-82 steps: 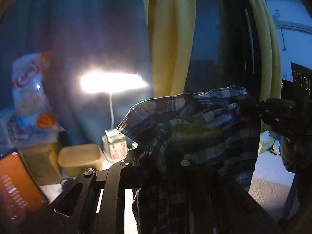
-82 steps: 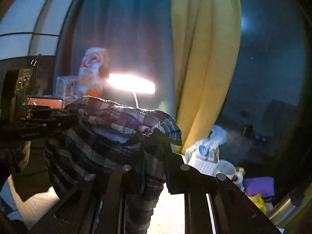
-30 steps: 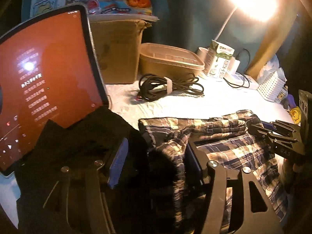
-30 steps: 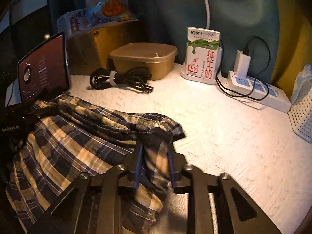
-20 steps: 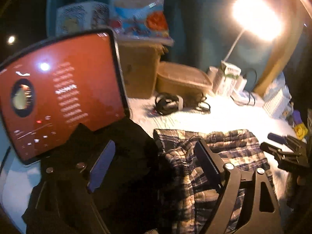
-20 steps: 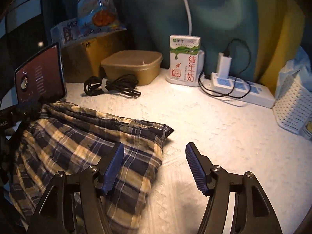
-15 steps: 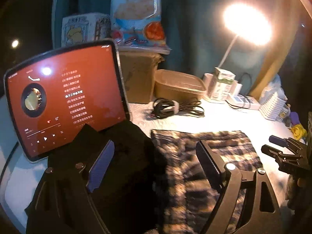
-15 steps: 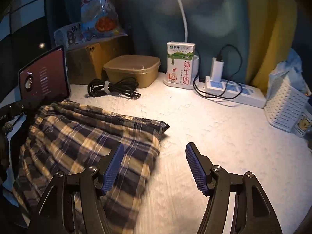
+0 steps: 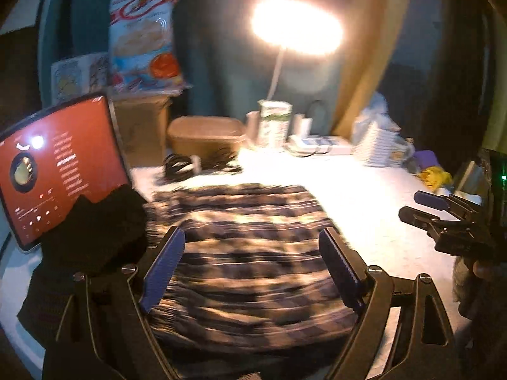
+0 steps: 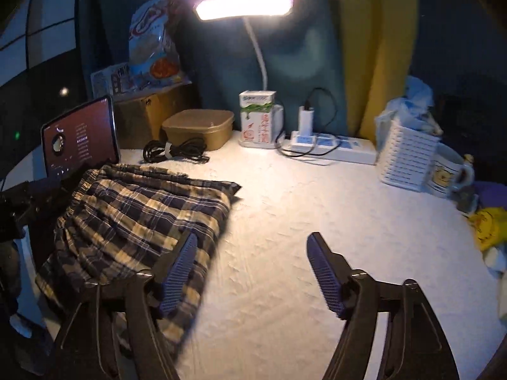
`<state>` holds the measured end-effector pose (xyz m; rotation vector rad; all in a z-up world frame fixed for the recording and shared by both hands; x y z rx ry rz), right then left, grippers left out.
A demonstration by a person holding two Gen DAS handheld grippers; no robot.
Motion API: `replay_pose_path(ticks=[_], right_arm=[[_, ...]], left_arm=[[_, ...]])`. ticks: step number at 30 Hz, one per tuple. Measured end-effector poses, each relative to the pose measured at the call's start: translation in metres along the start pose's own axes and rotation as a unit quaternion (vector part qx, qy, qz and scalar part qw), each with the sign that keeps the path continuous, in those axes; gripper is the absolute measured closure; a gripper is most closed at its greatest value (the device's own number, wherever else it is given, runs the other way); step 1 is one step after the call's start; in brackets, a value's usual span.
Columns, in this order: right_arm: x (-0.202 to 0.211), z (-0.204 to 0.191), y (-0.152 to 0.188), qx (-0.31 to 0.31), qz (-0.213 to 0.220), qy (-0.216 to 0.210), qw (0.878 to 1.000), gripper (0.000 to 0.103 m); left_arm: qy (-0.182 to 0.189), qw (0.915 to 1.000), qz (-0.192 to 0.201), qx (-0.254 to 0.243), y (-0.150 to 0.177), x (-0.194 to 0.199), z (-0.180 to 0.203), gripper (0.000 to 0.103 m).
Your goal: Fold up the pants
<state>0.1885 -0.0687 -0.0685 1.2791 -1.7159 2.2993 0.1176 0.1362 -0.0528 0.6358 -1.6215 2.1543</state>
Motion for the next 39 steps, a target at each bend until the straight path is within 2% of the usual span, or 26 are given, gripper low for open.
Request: replay_pose_path(ticks=[6, 10, 11, 13, 15, 17, 22, 26, 31, 39], right_arm=[[0.045, 0.022, 0.016, -0.019, 0.020, 0.040, 0.999, 0.023], [0.079, 0.033, 0.031, -0.032, 0.036, 0.066, 0.997, 0.023], [0.088, 0.036, 0.033, -0.035, 0.041, 0.074, 0.996, 0.023], [0.108, 0.042, 0.039, -0.039, 0.052, 0.094, 0.993, 0.022], [0.125, 0.046, 0.041, -0.041, 0.065, 0.108, 0.991, 0.018], [0.144, 0.050, 0.042, -0.042, 0.082, 0.122, 0.988, 0.010], [0.177, 0.050, 0.040, -0.040, 0.111, 0.140, 0.983, 0.009], [0.191, 0.047, 0.040, -0.038, 0.126, 0.142, 0.981, 0.003], [0.192, 0.045, 0.041, -0.034, 0.124, 0.147, 0.981, 0.002], [0.176, 0.042, 0.044, -0.034, 0.107, 0.145, 0.983, 0.002]], left_arm=[[0.030, 0.9989, 0.034, -0.014, 0.007, 0.024, 0.046, 0.017], [0.015, 0.9970, 0.072, -0.024, 0.007, 0.043, 0.065, 0.016], [0.013, 0.9963, 0.081, -0.027, 0.007, 0.049, 0.070, 0.015], [0.016, 0.9945, 0.098, -0.033, 0.008, 0.058, 0.080, 0.001], [0.024, 0.9916, 0.121, -0.041, 0.007, 0.071, 0.089, 0.001], [0.027, 0.9895, 0.135, -0.045, 0.005, 0.080, 0.097, 0.001], [0.032, 0.9847, 0.161, -0.056, 0.003, 0.099, 0.109, 0.001], [0.025, 0.9851, 0.158, -0.063, 0.004, 0.100, 0.112, 0.001], [0.016, 0.9850, 0.164, -0.053, 0.006, 0.101, 0.106, 0.001], [0.006, 0.9881, 0.150, -0.036, 0.011, 0.088, 0.089, 0.001]])
Point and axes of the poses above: each gripper's, at about its wrist camera, not at the fingertips, and x roughly against the way its jaws point, z to its right, y to its underside, the point moved 5 cm from there along -x, roughly the way its jaws point, and after that the axes turned 8 degrees about x, right-handed, at the moved point
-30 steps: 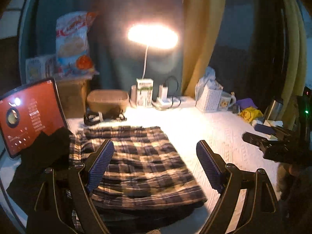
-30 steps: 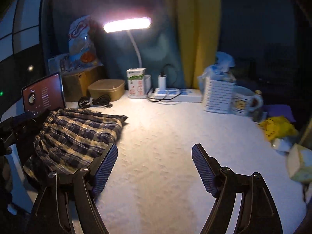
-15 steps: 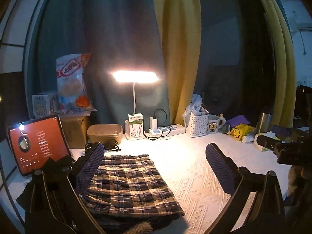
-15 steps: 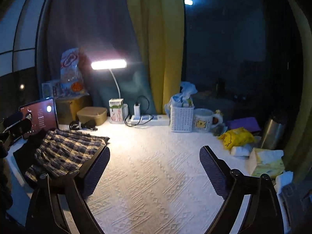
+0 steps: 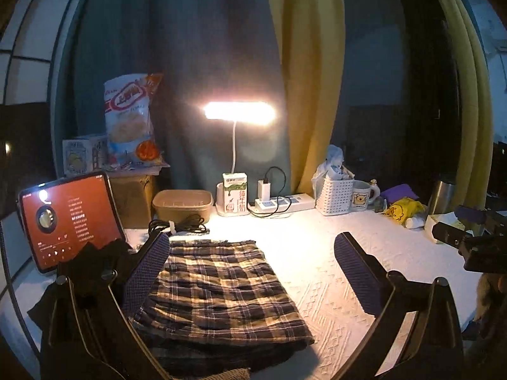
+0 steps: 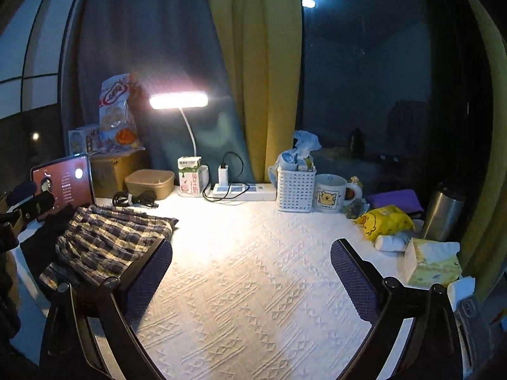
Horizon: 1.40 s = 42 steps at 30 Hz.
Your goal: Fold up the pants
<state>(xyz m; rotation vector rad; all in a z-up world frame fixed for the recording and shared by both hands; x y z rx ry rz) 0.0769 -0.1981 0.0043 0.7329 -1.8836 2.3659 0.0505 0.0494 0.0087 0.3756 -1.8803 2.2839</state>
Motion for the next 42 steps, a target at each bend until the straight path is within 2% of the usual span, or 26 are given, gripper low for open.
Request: replay_pose_path(ticks=[10, 42], right_arm=[[-0.015, -0.014, 0.007, 0.006, -0.019, -0.010, 1.000, 0.002], [-0.008, -0.012, 0.002, 0.012, -0.009, -0.008, 1.000, 0.002]], left_arm=[[-0.005, 1.0000, -0.005, 0.001, 0.004, -0.005, -0.007, 0.001], [0.000, 1.0000, 0.003, -0.008, 0.002, 0.003, -0.001, 0.001]])
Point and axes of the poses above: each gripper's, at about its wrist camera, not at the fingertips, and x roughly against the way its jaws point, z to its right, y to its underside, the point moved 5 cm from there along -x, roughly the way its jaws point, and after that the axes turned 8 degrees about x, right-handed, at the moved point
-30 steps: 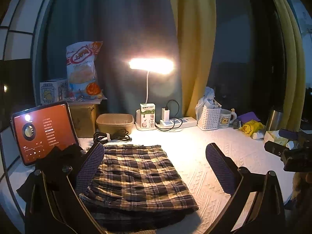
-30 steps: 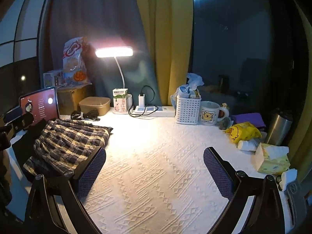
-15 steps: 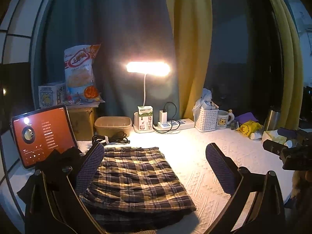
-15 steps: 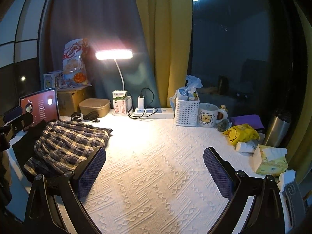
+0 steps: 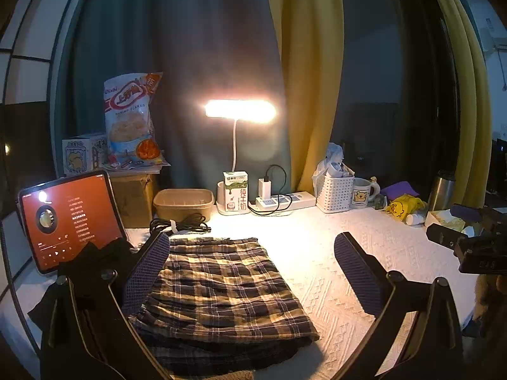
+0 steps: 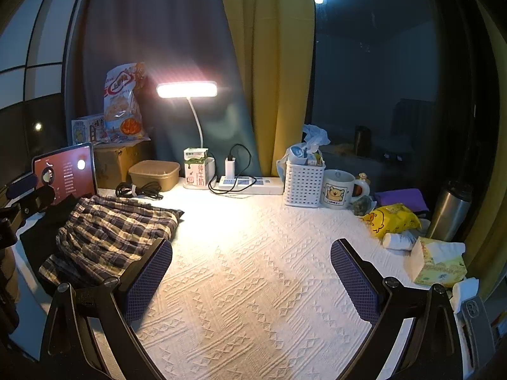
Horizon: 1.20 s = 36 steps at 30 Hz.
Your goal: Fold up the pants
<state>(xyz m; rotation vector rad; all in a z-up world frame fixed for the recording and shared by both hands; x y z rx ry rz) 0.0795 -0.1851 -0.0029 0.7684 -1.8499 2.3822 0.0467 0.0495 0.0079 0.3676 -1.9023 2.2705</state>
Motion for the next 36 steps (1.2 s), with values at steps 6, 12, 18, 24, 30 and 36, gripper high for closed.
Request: replay_pose_path(ticks=[6, 12, 18, 24, 30, 36], right_arm=[[0.0002, 0.0004, 0.0000, 0.000, 0.001, 0.000, 1.000, 0.002], [0.0003, 0.0004, 0.0001, 0.000, 0.001, -0.001, 1.000, 0.002], [0.0006, 0.0015, 0.0007, 0.001, 0.001, -0.001, 1.000, 0.002], [0.0013, 0.0018, 0.0007, 0.001, 0.001, -0.001, 1.000, 0.002], [0.0014, 0.0018, 0.0007, 0.002, 0.001, -0.002, 1.000, 0.002], [0.0018, 0.0021, 0.0006, 0.002, 0.002, -0.001, 1.000, 0.002]], left_arm=[[-0.001, 1.0000, 0.002, 0.000, -0.0004, 0.0002, -0.0008, 0.001], [-0.001, 1.0000, 0.002, 0.000, -0.0006, 0.0007, -0.0003, 0.001], [0.002, 1.0000, 0.004, -0.002, -0.0014, 0.0014, 0.0002, 0.001], [0.004, 0.9999, 0.006, -0.008, -0.0003, 0.0022, 0.0024, 0.001], [0.006, 0.9999, 0.006, -0.006, -0.0009, 0.0021, 0.0011, 0.001], [0.007, 0.9999, 0.009, -0.008, -0.0013, 0.0044, 0.0039, 0.001]])
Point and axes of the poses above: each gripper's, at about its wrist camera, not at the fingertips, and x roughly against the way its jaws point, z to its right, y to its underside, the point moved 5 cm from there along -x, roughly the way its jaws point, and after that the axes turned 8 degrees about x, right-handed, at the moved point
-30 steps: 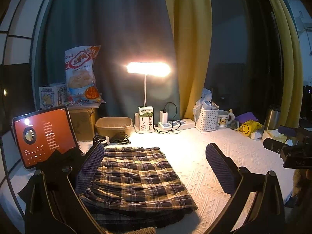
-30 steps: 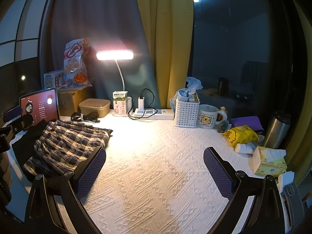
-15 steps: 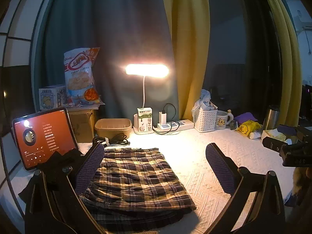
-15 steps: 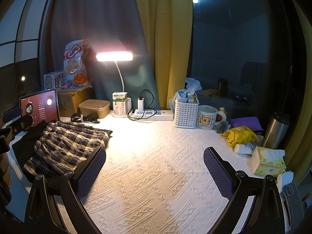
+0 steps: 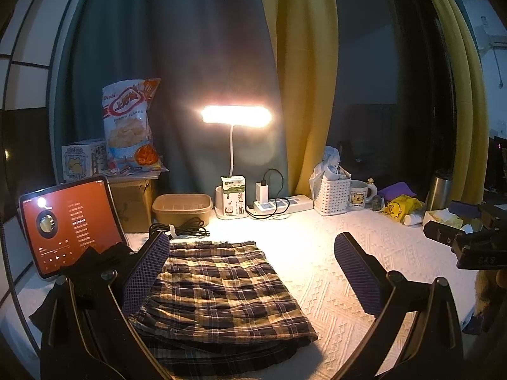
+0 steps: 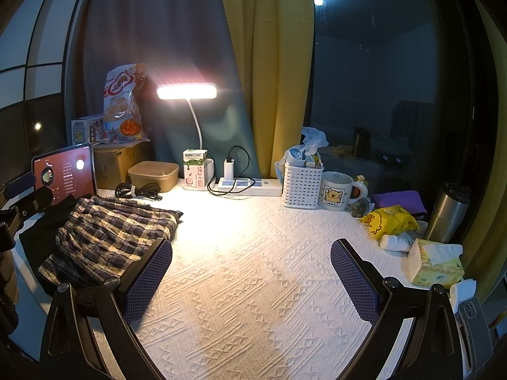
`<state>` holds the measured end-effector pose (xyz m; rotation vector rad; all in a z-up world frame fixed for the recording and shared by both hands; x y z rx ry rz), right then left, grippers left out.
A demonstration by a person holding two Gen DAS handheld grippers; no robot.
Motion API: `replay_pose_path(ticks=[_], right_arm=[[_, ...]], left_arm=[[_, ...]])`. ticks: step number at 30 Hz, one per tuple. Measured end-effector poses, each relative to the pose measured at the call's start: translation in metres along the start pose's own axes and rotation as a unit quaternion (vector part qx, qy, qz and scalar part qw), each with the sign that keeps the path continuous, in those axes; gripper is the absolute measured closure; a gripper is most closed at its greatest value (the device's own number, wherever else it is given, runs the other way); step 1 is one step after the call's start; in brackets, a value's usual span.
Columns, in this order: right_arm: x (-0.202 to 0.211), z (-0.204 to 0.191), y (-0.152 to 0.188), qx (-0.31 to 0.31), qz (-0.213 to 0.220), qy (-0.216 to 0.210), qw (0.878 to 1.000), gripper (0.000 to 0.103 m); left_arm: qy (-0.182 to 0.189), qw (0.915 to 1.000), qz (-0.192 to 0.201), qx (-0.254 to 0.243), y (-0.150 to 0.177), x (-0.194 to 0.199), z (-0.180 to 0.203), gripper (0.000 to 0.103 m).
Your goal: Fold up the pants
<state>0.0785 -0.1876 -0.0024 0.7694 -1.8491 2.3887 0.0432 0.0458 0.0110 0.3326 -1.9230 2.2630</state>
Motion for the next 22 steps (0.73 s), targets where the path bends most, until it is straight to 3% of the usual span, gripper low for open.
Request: replay_pose_path(ticks=[22], right_arm=[[0.0003, -0.0009, 0.0001, 0.001, 0.000, 0.000, 1.000, 0.002]], left_arm=[[-0.002, 1.0000, 0.008, -0.002, -0.0017, 0.0037, 0.0018, 0.001]])
Point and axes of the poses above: each gripper's, at about its wrist camera, not at the fingertips, and x roughly against the way its jaws point, z to its right, y to its underside, the point moved 5 cm from there along -x, roughly the way its jaws point, and after that the axes turned 8 degrees about x, right-handed, at the moved point
